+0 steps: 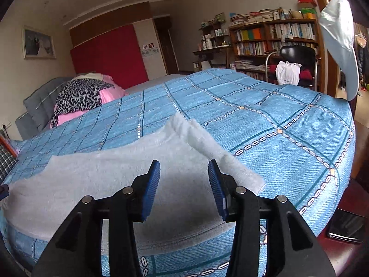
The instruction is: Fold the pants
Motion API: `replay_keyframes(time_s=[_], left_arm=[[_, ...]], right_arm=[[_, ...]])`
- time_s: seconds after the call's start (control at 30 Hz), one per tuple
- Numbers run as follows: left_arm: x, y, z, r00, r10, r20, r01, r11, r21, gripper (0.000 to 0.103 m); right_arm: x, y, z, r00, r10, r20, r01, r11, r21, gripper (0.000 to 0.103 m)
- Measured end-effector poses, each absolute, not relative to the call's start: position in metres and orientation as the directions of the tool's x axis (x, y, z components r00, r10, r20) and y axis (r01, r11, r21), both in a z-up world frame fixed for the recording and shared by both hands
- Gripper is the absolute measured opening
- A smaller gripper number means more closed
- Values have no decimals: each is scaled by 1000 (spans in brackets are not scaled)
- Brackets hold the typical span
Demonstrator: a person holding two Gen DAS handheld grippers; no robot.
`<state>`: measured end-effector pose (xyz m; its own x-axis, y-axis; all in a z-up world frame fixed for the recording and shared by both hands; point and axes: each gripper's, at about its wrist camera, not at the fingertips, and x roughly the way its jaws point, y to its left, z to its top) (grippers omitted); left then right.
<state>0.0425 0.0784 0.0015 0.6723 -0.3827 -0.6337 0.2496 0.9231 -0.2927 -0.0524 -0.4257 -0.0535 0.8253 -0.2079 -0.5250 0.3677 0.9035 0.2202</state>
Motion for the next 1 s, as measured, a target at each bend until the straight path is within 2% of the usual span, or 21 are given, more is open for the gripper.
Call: replay_keyframes(time_s=[0.13,0.2,0.33,0.4,0.67,0.83,1.0], left_arm=[[37,45,-28,576,-423,-700,325,904,-279,54],[28,37,-43,546,-412,-729,344,904,-253,55],[9,30,-53,584,-370,-723,397,906,-143,55],[10,31,-52,570,-389,-724,402,900,-167,64],[11,7,-39,522,-476,-708,475,852,-223,66],[15,-16,-39,494,-515,-701,508,825,-248,67],[14,-31,-45,478,-517,-710,531,814,-236,68]], right_arm=[[-41,-438,-83,750,-254,-611,436,884,167,41],[-46,-445,-93,760,-223,-610,417,887,196,38],[-43,-438,-94,747,-260,-613,424,895,137,38],[-40,-434,-92,736,-275,-619,438,890,126,41],[-14,-437,-48,784,-222,-580,369,917,148,51],[40,-463,-31,758,-173,-629,313,943,117,51],[95,-484,-25,727,-57,-685,233,958,167,51]])
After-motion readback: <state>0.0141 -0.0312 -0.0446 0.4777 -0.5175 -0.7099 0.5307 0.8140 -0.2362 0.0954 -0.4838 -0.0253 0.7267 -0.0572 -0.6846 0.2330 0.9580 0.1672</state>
